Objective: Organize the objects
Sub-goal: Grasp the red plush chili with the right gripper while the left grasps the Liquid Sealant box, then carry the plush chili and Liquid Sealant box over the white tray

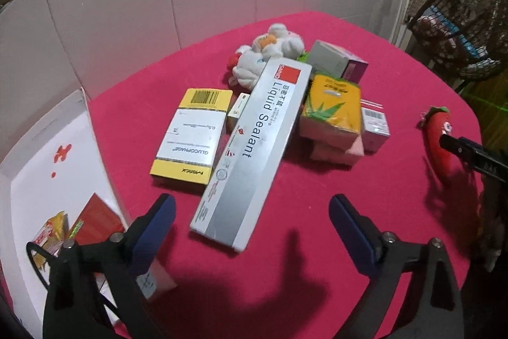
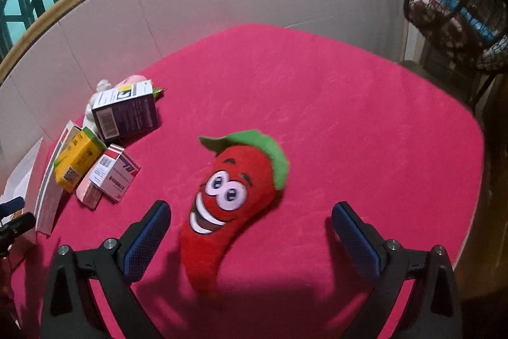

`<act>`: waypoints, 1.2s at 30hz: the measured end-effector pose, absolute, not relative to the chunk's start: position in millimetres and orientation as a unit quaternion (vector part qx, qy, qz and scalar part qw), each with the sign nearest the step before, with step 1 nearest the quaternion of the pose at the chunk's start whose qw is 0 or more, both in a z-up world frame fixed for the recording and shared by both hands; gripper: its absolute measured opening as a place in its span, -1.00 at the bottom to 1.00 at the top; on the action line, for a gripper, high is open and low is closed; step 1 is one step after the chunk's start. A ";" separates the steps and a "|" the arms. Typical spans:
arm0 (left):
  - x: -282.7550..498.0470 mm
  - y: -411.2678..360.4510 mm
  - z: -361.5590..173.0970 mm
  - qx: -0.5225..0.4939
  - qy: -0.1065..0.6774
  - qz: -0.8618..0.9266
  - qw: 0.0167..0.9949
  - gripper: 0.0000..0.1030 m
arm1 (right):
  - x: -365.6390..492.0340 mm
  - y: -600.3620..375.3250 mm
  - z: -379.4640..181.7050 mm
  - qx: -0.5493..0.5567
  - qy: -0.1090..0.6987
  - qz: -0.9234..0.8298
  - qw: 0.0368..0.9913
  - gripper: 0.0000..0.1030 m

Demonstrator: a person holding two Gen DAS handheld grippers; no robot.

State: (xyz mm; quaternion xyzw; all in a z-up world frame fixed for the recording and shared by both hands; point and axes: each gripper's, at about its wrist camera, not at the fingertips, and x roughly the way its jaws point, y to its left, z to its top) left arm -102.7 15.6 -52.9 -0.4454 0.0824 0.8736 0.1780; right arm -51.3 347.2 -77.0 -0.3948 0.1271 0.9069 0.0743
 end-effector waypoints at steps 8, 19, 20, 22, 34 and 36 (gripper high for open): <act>-124.7 30.8 -67.6 -0.469 0.092 0.864 0.157 0.44 | -64.0 328.0 -84.2 -0.400 0.114 0.907 0.072 0.74; -128.5 45.3 -74.1 -0.492 0.097 0.850 0.163 -0.07 | -62.7 318.5 -84.9 -0.403 0.090 0.908 0.073 -0.06; -128.8 44.0 -74.0 -0.491 0.093 0.850 0.164 -0.08 | -62.6 317.3 -85.0 -0.404 0.088 0.908 0.072 -0.10; -129.1 41.3 -73.7 -0.493 0.087 0.850 0.165 -0.09 | -64.1 314.3 -85.4 -0.404 0.086 0.908 0.068 -0.17; -116.0 31.2 -61.4 -0.450 0.038 0.879 0.152 -0.19 | -61.9 313.1 -83.0 -0.398 0.098 0.911 0.053 -0.41; -107.5 30.6 -53.3 -0.432 0.032 0.889 0.148 -0.19 | -60.7 312.4 -81.6 -0.394 0.098 0.913 0.053 -0.41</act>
